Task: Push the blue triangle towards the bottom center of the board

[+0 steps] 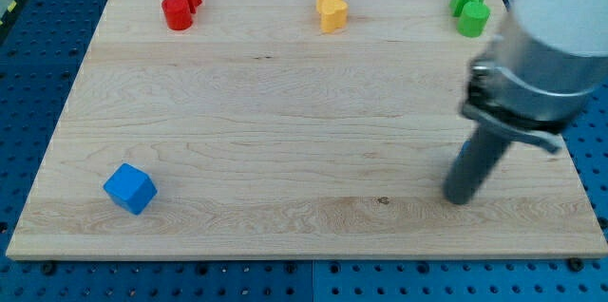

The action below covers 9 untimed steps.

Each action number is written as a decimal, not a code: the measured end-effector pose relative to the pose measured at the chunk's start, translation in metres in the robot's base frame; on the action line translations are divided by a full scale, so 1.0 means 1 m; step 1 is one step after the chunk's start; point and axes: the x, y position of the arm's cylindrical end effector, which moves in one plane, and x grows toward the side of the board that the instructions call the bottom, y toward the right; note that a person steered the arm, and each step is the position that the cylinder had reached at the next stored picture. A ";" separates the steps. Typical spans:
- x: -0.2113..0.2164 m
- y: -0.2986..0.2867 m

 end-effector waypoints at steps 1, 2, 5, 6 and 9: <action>0.004 -0.018; 0.040 0.029; -0.035 0.062; -0.035 0.004; -0.037 -0.013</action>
